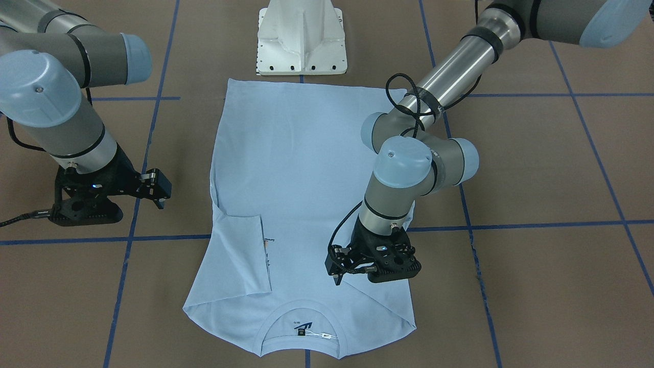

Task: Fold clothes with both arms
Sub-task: 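Fold the sleeve with the left gripper inward across the chest, then release the sleeve with the left gripper while the right gripper moves to the hem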

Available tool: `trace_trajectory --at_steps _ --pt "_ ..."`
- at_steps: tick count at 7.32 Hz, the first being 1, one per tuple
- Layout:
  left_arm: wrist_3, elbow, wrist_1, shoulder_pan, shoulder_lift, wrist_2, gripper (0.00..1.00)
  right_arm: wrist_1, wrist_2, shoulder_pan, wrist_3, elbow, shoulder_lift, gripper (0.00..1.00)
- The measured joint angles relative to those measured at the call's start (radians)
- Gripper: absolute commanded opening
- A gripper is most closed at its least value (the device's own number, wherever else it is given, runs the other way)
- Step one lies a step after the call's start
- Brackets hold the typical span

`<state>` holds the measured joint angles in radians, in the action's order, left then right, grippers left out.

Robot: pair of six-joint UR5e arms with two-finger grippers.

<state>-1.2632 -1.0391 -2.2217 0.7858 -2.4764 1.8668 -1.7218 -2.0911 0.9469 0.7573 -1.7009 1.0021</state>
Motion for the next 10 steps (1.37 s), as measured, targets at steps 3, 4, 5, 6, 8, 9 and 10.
trace_trajectory --at_steps 3,4,5,6,8,9,10 --pt "0.088 -0.356 0.150 0.004 0.249 0.058 1.00 0.035 -0.016 -0.044 0.138 -0.125 0.113 1.00" --pt "0.142 -0.484 0.229 0.006 0.323 0.059 1.00 0.134 0.006 -0.104 0.240 -0.196 0.213 1.00" --pt "0.182 -0.598 0.273 0.008 0.404 0.060 1.00 0.285 0.065 -0.191 0.372 -0.253 0.321 1.00" --pt "0.211 -0.686 0.292 0.010 0.475 0.061 1.00 0.404 0.169 -0.307 0.503 -0.299 0.401 1.00" --pt "0.238 -0.767 0.301 0.013 0.545 0.061 1.00 0.414 0.331 -0.521 0.663 -0.379 0.454 1.00" --pt "0.241 -0.779 0.302 0.013 0.554 0.061 1.00 0.340 0.382 -0.607 0.705 -0.412 0.445 1.00" --pt "0.242 -0.785 0.303 0.013 0.559 0.061 1.00 0.285 0.416 -0.670 0.724 -0.427 0.422 1.00"
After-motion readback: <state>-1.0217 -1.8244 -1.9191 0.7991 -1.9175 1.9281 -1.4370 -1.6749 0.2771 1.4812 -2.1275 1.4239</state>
